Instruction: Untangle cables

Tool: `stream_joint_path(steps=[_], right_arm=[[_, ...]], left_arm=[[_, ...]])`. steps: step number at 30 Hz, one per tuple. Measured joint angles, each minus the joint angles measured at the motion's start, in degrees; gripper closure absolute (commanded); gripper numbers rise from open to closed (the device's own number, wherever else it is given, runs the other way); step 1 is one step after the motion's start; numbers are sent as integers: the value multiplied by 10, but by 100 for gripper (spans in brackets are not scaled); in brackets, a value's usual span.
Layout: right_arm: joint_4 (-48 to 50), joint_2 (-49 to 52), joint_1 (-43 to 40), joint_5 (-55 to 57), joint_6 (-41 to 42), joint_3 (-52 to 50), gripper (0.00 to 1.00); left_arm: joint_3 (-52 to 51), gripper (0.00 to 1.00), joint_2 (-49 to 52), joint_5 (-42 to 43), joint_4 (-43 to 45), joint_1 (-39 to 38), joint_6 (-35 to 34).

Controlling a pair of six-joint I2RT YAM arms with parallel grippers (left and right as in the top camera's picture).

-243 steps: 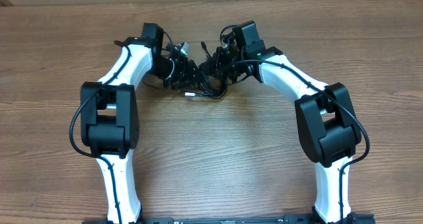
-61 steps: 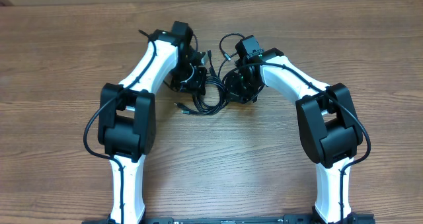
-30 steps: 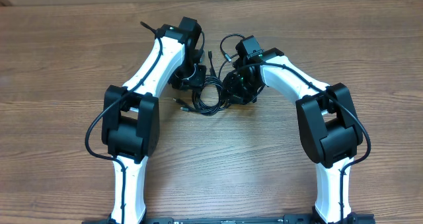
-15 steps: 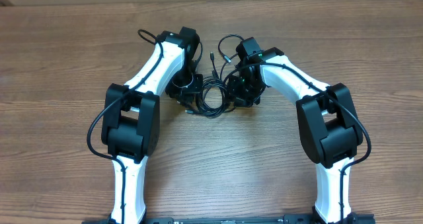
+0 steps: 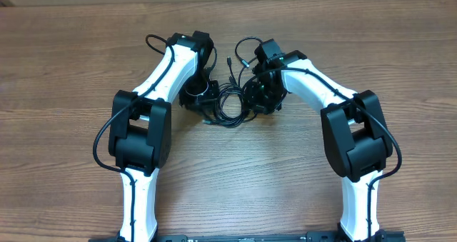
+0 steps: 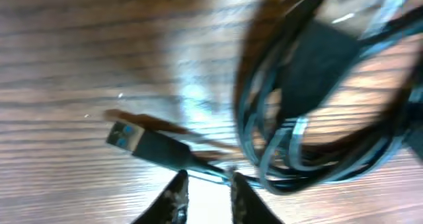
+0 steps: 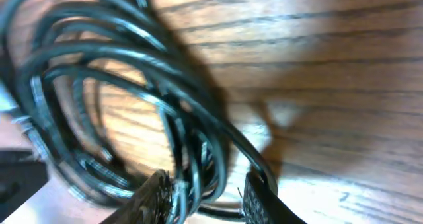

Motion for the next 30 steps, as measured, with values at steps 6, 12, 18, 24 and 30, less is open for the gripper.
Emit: stream_joint_path(steps=[6, 12, 18, 24, 30], right_arm=[[-18, -1, -29, -28, -23, 36, 58], [-63, -3, -61, 7, -31, 37, 48], [-96, -3, -66, 78, -33, 36, 43], [-102, -3, -66, 113, -33, 28, 42], [-108, -3, -66, 118, -33, 28, 41]], left_arm=[[14, 60, 0, 15, 50, 2, -16], [14, 63, 0, 10, 113, 1, -41], [15, 71, 0, 1, 143, 1, -60], [15, 75, 0, -28, 124, -11, -64], [15, 78, 0, -46, 98, -14, -64]])
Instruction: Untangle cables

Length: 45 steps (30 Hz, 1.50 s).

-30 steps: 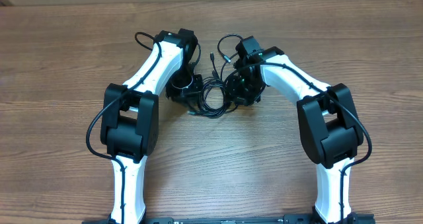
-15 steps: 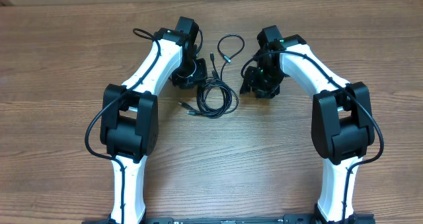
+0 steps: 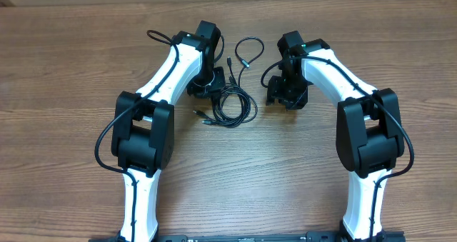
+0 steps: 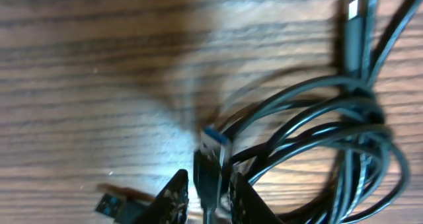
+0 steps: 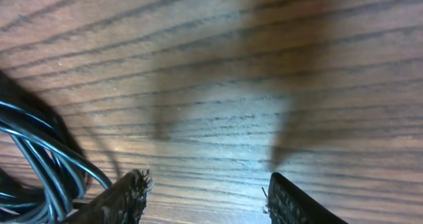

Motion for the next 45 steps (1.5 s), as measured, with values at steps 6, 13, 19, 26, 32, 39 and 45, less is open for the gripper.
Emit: stream_joint_path(steps=[6, 13, 19, 26, 32, 39, 45], right_arm=[[-9, 0, 0, 1, 0, 0, 41], [-9, 0, 0, 1, 0, 0, 41], [-9, 0, 0, 3, 0, 0, 40], [-9, 0, 0, 5, 0, 0, 40], [-9, 0, 0, 5, 0, 0, 40], [-9, 0, 0, 5, 0, 0, 39], [-9, 0, 1, 5, 0, 0, 39]], left_arm=[[0, 77, 0, -27, -49, 0, 4], [-13, 82, 0, -52, -30, 0, 6], [-18, 73, 0, -31, -23, 10, 6], [-17, 55, 0, 27, -20, 42, 8], [-17, 54, 0, 27, 9, 31, 5], [-20, 63, 0, 8, 16, 19, -7], [-64, 65, -5, -11, 24, 19, -9]])
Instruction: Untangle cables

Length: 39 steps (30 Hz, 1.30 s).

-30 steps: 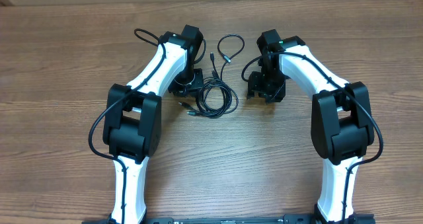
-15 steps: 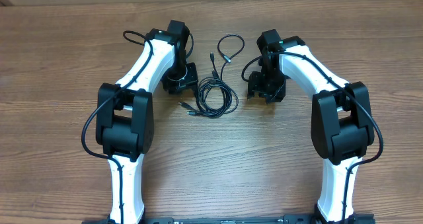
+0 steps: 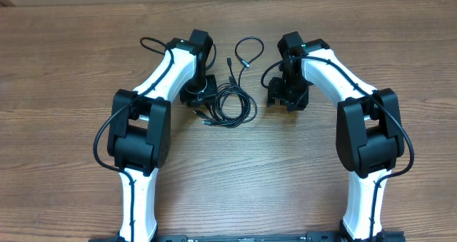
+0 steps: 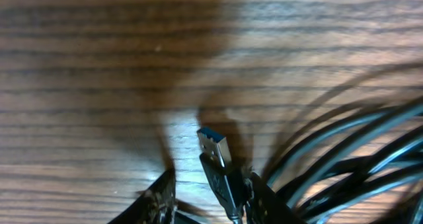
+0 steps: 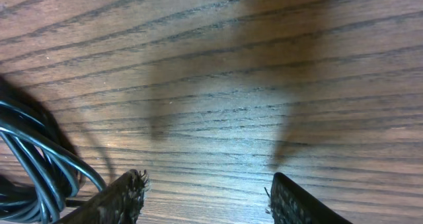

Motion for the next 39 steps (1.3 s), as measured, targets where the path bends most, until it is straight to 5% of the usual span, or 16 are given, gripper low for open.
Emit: stream_joint_path(steps=[16, 25, 32, 39], right_arm=[[0, 0, 0, 0, 0, 0, 33], [0, 0, 0, -1, 0, 0, 32], [-1, 0, 0, -1, 0, 0, 32], [-3, 0, 0, -1, 0, 0, 32]], left_arm=[[-57, 39, -12, 13, -130, 0, 26], [-50, 41, -1, 49, -193, 5, 76], [61, 37, 6, 38, -251, 13, 87], [122, 44, 5, 31, -228, 14, 98]])
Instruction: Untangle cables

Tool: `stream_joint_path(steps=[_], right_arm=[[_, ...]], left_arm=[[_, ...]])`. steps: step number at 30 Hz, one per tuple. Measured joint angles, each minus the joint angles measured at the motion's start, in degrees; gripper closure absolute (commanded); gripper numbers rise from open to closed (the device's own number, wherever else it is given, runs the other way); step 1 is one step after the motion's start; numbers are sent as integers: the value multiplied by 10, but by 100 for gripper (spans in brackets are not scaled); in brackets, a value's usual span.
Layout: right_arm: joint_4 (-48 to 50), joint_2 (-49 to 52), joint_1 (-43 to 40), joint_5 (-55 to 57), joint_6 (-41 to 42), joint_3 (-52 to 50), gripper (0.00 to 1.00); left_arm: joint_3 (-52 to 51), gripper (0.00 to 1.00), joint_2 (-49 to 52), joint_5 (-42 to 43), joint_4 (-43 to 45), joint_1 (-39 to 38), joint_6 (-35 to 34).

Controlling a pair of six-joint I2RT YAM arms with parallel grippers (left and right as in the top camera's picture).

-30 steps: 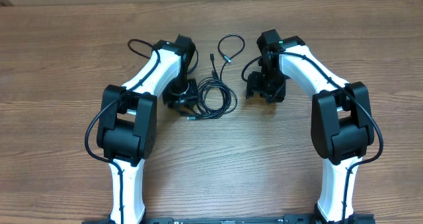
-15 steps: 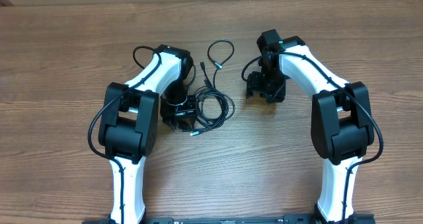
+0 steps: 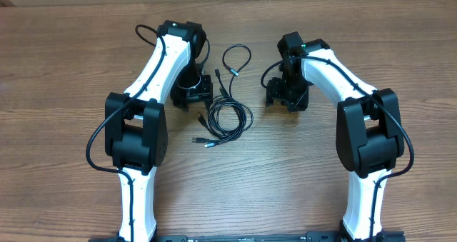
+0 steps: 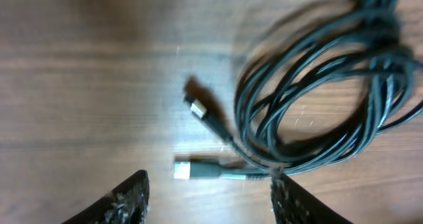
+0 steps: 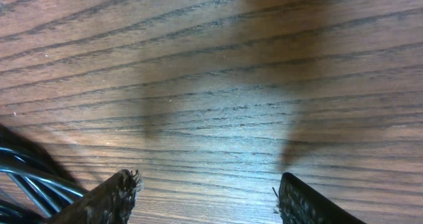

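Note:
A bundle of black cables lies between my arms: a coil (image 3: 228,121) with two plug ends (image 3: 202,139) trailing to the front left, and a thinner loop (image 3: 236,56) behind it. In the left wrist view the coil (image 4: 317,105) lies to the upper right, with a USB plug (image 4: 188,169) and a smaller plug (image 4: 198,108) beside it. My left gripper (image 4: 210,204) is open above the table, the USB plug just ahead of its fingers. My right gripper (image 5: 208,201) is open over bare wood, with cable strands (image 5: 26,178) at its lower left.
The wooden table (image 3: 71,71) carries only the cables. In the overhead view the left gripper (image 3: 191,93) stands just left of the coil and the right gripper (image 3: 287,96) a short way right of it.
My left gripper, shut on a blue-tipped USB plug before, is now open and the plug lies on the table. The coil sits nearer the front, with its ends spread out. The right arm is unchanged.
Both grippers were down in the bundle, the right one around coil strands. Then the right gripper was open and clear to the right, while the left was shut on a USB plug. It held the plug a while; now it is open and the cables lie looser.

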Motion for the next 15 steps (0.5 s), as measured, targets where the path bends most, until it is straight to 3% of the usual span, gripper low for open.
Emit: stream_joint_path(steps=[4, 15], right_arm=[[0, 0, 0, 0, 0, 0, 32], [-5, 0, 0, 0, 0, 0, 32]], left_arm=[[0, 45, 0, -2, 35, -4, 38], [0, 34, 0, -9, 86, -73, 135]])
